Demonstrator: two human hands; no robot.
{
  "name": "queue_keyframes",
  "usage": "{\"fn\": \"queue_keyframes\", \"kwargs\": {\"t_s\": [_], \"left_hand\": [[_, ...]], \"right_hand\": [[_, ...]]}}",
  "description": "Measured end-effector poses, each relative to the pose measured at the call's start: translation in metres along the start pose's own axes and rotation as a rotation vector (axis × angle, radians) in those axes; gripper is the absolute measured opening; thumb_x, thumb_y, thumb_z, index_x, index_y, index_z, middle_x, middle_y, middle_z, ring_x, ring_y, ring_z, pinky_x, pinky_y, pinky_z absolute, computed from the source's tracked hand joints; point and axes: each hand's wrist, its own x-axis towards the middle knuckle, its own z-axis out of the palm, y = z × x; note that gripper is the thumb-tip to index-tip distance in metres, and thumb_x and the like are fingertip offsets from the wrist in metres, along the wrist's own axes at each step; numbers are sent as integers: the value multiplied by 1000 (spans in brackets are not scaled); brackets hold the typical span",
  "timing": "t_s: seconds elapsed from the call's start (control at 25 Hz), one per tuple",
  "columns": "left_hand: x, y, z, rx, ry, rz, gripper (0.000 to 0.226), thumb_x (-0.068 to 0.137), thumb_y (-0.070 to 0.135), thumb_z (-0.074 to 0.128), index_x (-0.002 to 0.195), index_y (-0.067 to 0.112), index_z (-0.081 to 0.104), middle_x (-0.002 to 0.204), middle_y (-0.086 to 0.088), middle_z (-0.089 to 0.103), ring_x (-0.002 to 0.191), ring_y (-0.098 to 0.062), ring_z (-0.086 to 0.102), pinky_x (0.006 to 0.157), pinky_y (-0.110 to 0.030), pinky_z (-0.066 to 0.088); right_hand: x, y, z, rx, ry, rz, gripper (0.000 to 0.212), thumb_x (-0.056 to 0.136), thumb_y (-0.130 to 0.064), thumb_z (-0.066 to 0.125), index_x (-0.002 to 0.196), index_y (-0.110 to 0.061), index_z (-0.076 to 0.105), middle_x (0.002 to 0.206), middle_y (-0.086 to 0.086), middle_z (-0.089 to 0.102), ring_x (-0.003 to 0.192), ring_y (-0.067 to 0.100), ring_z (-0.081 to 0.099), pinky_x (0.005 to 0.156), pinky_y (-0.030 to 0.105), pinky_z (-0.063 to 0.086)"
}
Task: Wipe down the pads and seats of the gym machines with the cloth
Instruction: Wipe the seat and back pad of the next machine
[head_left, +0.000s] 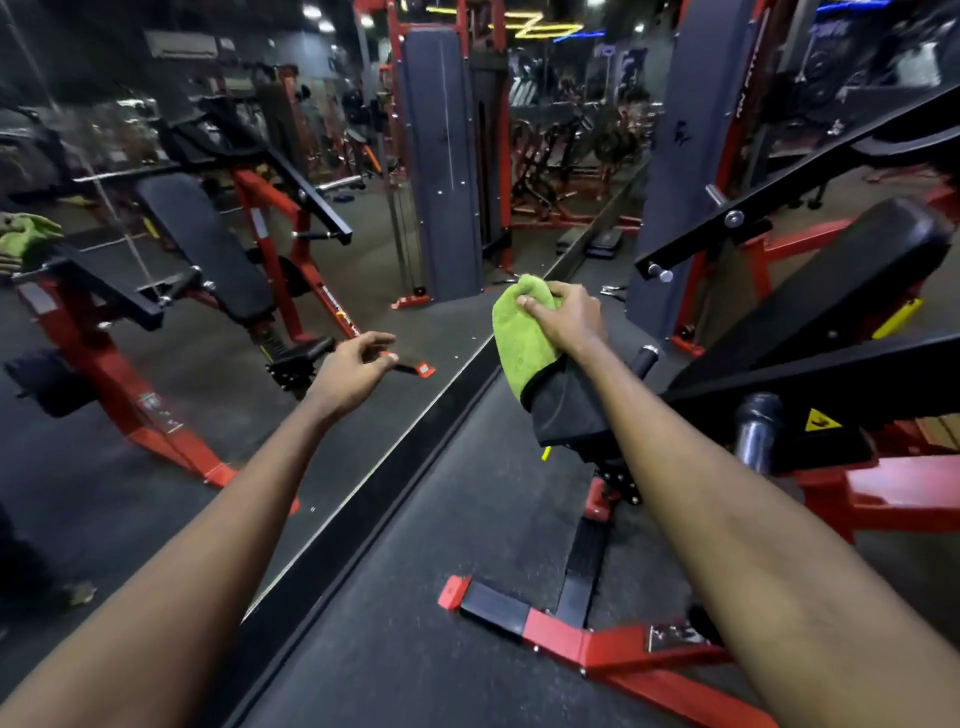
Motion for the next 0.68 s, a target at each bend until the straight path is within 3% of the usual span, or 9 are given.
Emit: {"fn": "queue_keyframes", "kwargs": {"t_s": [0.2,0.4,0.68], "left_hand": [[119,-35,24,-44,-85,36,30,93,18,65,123,20,68,111,-1,71,105,-11,65,89,-20,43],[244,-71,54,-98,-223,143,31,93,23,66,123,25,68,118,0,71,112,-14,64,101,-36,50],[385,-96,122,-119,-451,232,34,93,22,67,127,21,66,119,-1,69,113,-14,63,104,-28,44]], "right_hand": [[78,2,34,-66,61,52,49,90,-56,68,133,-32,65,132,6,68,126,30,58,96,37,48],[153,26,66,-124,179,164,53,87,-59,69,133,-32,65,130,6,69,127,30,58,99,37,46],[235,57,94,-181,327,340,52,85,-61,69,131,-34,67,126,7,71,124,32,60,96,37,48]]}}
